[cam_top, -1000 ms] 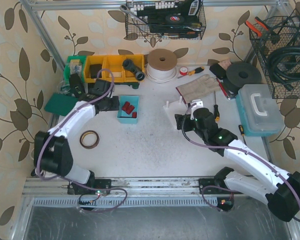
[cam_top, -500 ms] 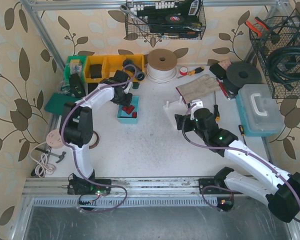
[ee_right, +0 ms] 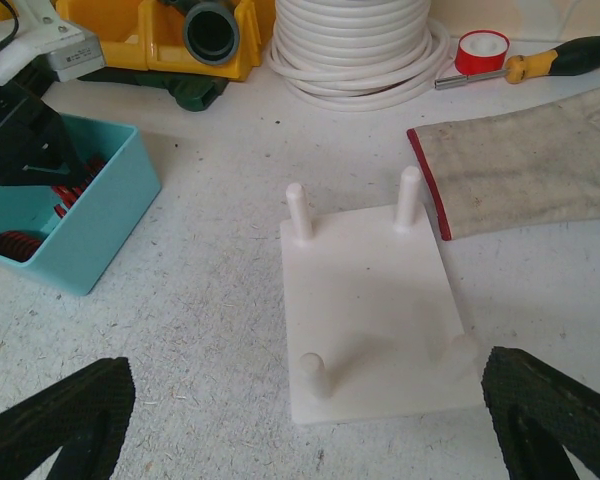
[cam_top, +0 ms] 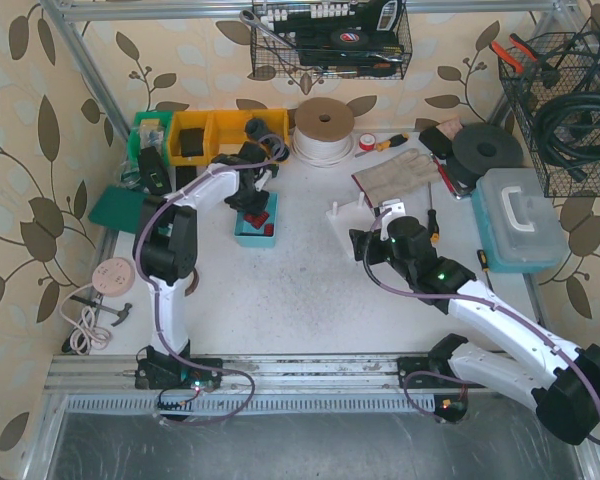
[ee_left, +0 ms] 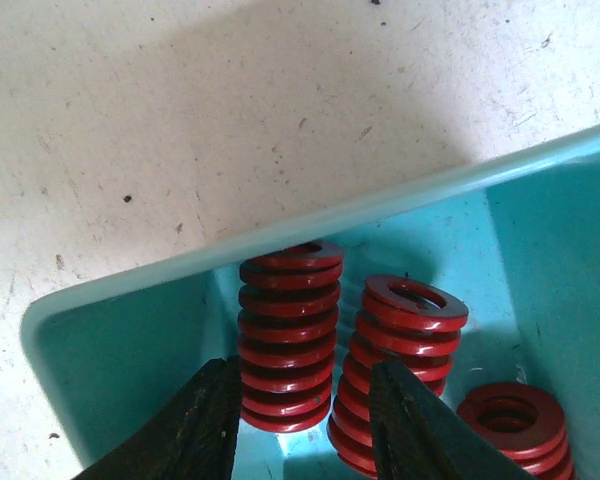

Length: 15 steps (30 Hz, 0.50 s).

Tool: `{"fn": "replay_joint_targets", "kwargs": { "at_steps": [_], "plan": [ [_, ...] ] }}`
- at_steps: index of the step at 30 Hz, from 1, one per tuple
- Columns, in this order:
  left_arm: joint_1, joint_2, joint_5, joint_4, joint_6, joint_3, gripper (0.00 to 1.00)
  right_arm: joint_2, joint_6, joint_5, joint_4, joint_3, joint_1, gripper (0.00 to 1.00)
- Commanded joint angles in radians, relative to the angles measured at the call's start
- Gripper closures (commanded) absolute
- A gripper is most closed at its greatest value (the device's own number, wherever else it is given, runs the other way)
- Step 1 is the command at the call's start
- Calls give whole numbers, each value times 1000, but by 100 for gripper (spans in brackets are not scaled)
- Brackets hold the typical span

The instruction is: Install the large spring

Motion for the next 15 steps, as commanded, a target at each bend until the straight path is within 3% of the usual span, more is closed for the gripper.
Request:
{"fn": "replay_joint_targets", "kwargs": {
  "at_steps": [1, 15],
  "plan": [
    [-6, 24, -36, -51, 19, 37, 60, -14, -12, 1, 10, -9, 6, 6],
    [-6, 106, -24, -45, 17, 43, 55, -28, -14, 5, 11, -12, 5, 6]
  ]
}}
